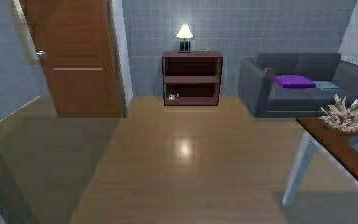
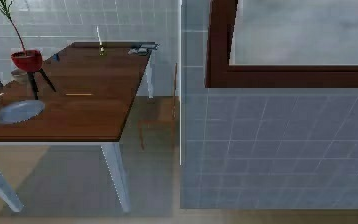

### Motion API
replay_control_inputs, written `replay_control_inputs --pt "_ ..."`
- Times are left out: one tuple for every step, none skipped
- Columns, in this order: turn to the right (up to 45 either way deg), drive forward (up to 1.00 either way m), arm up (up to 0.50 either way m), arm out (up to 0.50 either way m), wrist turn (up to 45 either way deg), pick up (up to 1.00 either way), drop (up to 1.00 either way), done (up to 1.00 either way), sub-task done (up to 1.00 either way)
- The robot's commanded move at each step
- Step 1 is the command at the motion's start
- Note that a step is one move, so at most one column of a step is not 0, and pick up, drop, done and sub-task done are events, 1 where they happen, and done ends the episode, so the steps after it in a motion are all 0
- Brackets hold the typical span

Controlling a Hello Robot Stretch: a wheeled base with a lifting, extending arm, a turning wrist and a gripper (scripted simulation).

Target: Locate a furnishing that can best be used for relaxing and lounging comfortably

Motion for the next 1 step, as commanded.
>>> replay_control_inputs --pt "9.0 0.00 0.00 0.00 0.0 0.00 0.00 0.00 0.00"
